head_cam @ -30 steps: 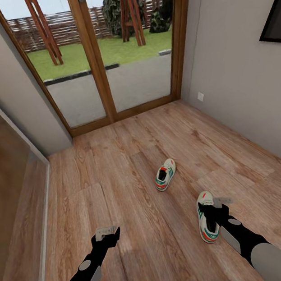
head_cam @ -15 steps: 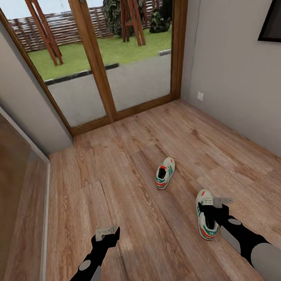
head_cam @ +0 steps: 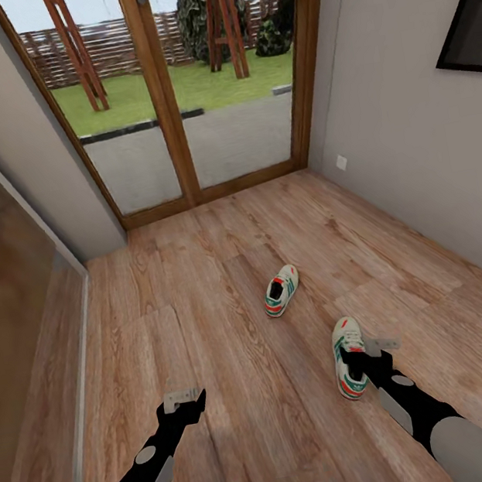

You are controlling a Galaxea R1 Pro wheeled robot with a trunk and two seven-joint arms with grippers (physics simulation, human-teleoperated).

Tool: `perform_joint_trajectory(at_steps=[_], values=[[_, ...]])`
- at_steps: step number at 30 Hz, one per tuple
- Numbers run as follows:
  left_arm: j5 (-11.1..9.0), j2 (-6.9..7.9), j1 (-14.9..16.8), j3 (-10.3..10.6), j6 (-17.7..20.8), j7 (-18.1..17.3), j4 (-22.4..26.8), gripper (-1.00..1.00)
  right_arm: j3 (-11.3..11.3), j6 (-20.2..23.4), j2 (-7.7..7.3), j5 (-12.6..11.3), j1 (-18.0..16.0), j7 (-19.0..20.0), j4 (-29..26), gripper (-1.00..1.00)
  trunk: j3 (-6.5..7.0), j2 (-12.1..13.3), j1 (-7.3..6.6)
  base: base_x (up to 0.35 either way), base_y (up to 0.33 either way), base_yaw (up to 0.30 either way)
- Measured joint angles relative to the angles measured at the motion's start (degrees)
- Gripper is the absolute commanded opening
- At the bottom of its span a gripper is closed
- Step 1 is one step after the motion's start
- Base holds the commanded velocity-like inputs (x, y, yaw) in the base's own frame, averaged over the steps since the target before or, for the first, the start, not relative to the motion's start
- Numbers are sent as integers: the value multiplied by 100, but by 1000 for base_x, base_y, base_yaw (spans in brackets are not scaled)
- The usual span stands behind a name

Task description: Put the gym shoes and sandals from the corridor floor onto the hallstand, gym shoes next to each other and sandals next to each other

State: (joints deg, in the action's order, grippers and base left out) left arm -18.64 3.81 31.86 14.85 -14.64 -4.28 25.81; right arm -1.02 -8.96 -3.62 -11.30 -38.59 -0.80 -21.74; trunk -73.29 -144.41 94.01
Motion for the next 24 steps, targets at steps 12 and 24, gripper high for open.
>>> perform_joint_trajectory(at_steps=[12,24], values=[[0,0,0,-2,0,-1,0,100,0,0,-3,-9,-1,0,0,100,0,0,-3,-52,0,0],[0,0,0,-9,0,0,0,100,0,0,-6,-18,-5,0,0,100,-89,-5,7,0,0,0]])
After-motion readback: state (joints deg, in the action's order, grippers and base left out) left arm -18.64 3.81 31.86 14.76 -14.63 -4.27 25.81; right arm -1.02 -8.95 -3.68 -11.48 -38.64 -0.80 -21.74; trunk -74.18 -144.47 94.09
